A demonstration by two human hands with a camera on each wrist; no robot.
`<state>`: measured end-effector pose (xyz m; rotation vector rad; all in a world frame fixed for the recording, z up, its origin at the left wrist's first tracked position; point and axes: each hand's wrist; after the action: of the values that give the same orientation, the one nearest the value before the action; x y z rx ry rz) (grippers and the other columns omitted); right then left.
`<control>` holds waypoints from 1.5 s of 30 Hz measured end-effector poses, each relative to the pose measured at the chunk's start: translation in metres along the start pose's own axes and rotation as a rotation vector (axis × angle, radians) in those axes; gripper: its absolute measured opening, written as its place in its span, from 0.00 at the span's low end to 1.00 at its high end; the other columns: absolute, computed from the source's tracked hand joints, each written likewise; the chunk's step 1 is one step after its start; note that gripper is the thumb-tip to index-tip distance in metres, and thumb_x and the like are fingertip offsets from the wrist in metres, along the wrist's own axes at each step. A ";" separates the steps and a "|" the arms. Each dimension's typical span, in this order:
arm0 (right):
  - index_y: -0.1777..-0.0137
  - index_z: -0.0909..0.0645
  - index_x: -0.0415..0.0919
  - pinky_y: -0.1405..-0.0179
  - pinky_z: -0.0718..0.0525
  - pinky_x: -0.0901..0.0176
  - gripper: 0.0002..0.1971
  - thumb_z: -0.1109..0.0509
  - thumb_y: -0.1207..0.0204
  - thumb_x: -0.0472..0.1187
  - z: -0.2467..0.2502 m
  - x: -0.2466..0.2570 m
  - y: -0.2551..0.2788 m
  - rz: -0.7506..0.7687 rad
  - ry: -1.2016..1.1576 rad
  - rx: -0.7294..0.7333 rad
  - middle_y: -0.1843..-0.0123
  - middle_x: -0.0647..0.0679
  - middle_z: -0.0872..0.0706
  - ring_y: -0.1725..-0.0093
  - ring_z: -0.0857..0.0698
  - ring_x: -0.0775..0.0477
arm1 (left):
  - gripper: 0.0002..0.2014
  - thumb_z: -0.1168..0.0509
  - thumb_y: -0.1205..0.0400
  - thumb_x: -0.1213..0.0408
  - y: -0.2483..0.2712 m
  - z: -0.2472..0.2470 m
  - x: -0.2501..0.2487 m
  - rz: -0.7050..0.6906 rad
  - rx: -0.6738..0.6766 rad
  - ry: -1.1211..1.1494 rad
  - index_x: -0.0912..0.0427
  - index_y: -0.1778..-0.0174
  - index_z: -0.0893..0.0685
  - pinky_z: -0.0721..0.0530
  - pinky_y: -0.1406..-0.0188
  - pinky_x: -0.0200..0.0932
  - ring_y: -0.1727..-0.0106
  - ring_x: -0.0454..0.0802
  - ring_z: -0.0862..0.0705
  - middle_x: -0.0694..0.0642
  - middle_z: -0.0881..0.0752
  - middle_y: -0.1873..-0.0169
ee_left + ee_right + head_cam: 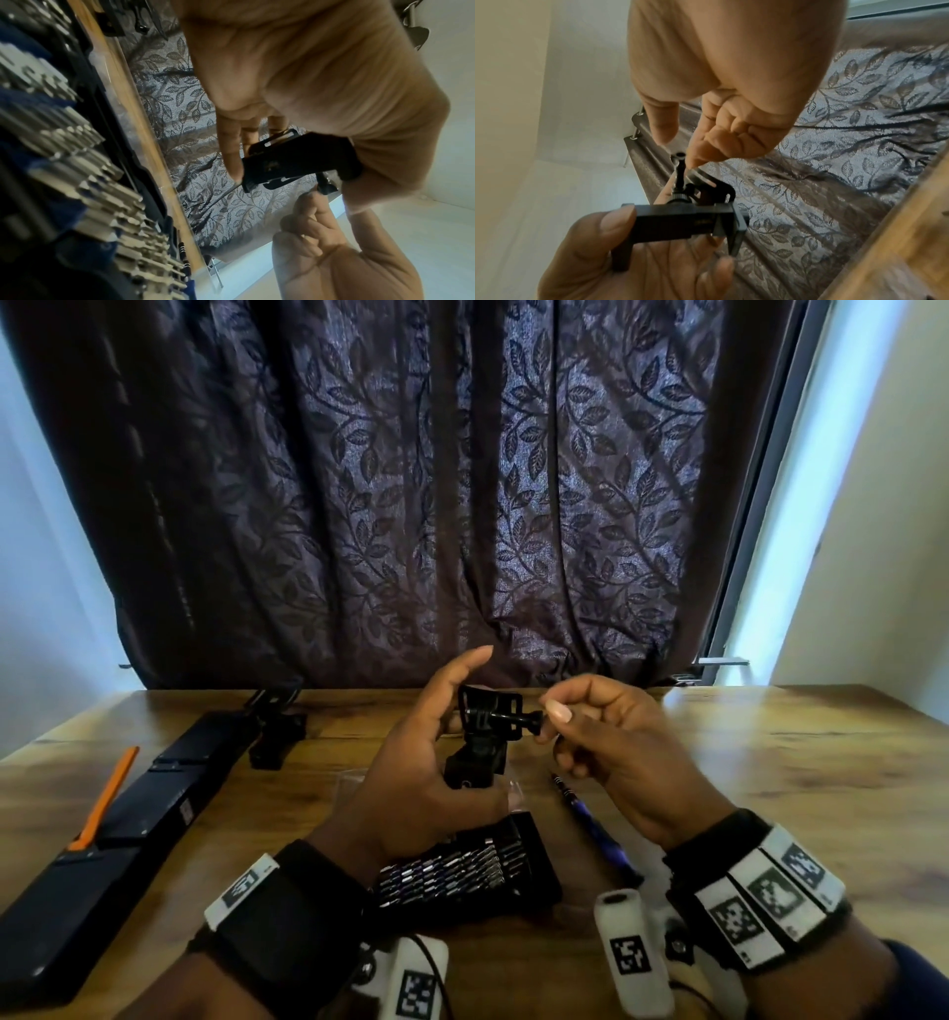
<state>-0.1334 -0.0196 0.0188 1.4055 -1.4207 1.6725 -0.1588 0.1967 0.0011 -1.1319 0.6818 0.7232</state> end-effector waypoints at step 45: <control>0.43 0.20 0.53 0.60 0.16 0.60 0.06 0.29 0.17 0.49 0.020 0.019 0.008 0.679 0.751 -0.428 0.55 0.54 0.12 0.57 0.11 0.52 | 0.45 0.28 0.42 0.62 -0.010 0.022 0.016 0.262 -0.285 0.710 0.53 0.22 0.19 0.09 0.47 0.64 0.45 0.61 0.09 0.60 0.10 0.38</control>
<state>-0.1389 -0.0446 0.0316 -0.0024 -1.7029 1.8192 -0.1388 0.2178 0.0001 -1.6008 1.3756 0.6437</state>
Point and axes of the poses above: each hand's wrist, its own y-axis away from the middle knuckle, its own z-axis out of the back of the hand, x = y × z
